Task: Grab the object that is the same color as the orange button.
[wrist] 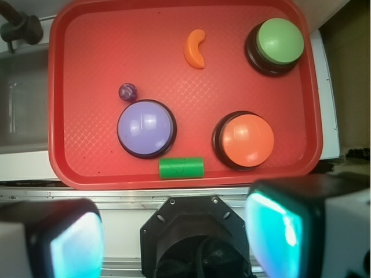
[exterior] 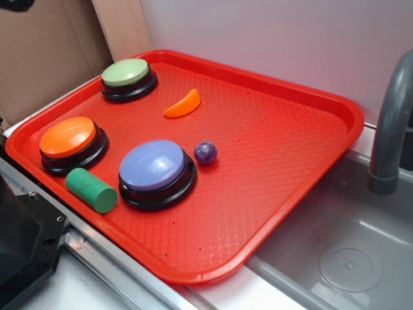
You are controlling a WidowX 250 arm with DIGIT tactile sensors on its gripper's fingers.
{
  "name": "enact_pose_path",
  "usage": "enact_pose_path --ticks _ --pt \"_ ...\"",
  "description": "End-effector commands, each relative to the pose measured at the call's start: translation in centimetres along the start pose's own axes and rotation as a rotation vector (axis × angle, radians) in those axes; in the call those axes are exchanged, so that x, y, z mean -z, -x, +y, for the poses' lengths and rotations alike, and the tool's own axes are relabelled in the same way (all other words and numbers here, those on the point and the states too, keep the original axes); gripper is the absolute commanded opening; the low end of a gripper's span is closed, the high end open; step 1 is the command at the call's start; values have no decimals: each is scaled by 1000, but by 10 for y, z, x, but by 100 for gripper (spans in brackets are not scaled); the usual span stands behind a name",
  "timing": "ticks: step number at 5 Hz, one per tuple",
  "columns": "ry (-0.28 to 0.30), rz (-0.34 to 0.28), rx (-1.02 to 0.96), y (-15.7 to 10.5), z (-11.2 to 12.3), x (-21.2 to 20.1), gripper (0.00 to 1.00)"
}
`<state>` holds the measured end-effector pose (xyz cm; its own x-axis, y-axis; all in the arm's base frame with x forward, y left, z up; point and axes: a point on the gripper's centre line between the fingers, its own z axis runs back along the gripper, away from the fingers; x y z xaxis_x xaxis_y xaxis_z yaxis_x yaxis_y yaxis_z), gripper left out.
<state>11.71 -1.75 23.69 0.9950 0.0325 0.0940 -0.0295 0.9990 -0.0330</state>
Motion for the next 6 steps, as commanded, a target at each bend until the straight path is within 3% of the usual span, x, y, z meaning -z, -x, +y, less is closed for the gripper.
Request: enact_pose_path --ticks 1,2,3,4,5,6 --pt "0 0 0 0 0 0 100" --pt "-60 -69 -30 -22 3 17 100" --pt "-44 -150 -71 -43 1 37 100" --pt "119 -99 -50 -82 4 82 100" --pt "38 -139 -165 -114 14 117 100" --pt "-25 -194 -155 -137 19 139 100"
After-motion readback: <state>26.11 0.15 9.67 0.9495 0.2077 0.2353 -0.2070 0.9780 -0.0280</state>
